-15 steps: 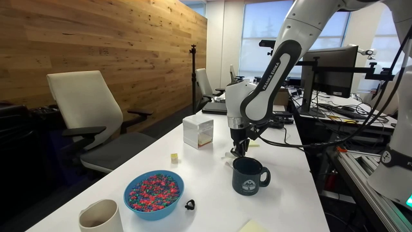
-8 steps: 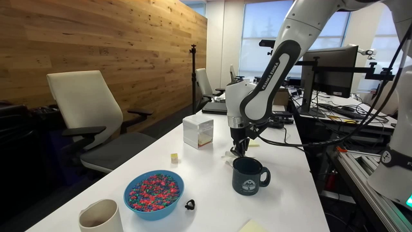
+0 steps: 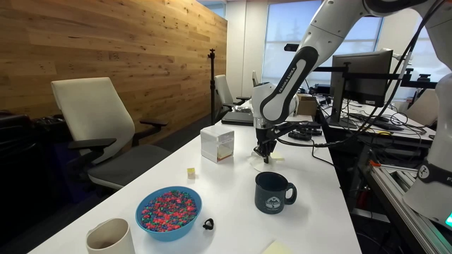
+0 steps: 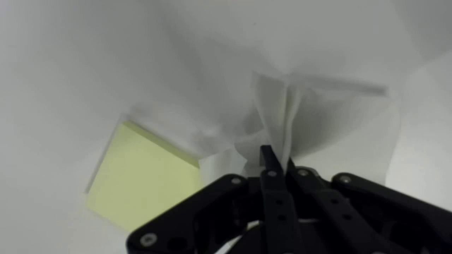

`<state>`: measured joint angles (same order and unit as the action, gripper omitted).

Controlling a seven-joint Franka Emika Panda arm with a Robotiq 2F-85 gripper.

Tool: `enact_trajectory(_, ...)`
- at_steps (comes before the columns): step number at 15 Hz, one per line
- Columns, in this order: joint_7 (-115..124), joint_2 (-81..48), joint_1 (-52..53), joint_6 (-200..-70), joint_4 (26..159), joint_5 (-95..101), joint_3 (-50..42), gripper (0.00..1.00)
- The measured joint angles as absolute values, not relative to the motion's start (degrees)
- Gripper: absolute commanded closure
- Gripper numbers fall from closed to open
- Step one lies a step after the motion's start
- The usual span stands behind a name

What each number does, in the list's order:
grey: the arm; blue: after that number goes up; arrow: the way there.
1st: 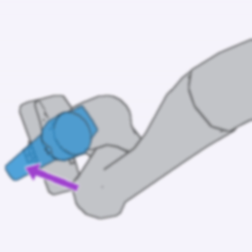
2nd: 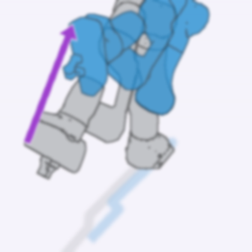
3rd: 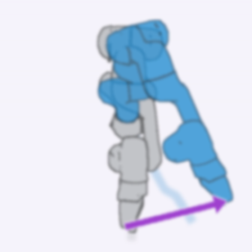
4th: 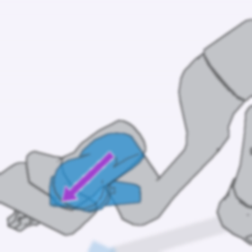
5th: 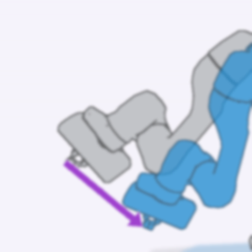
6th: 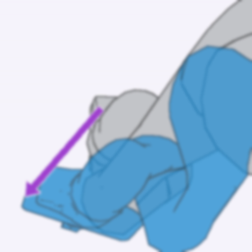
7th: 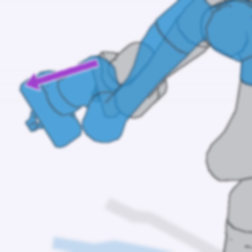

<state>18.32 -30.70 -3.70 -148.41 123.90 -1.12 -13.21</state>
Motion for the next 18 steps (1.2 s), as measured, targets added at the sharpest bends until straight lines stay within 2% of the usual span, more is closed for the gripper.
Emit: enact_trajectory(18,17.75,-31.78,0.12,-147.82,123.13,-0.98,-9.43,1.00)
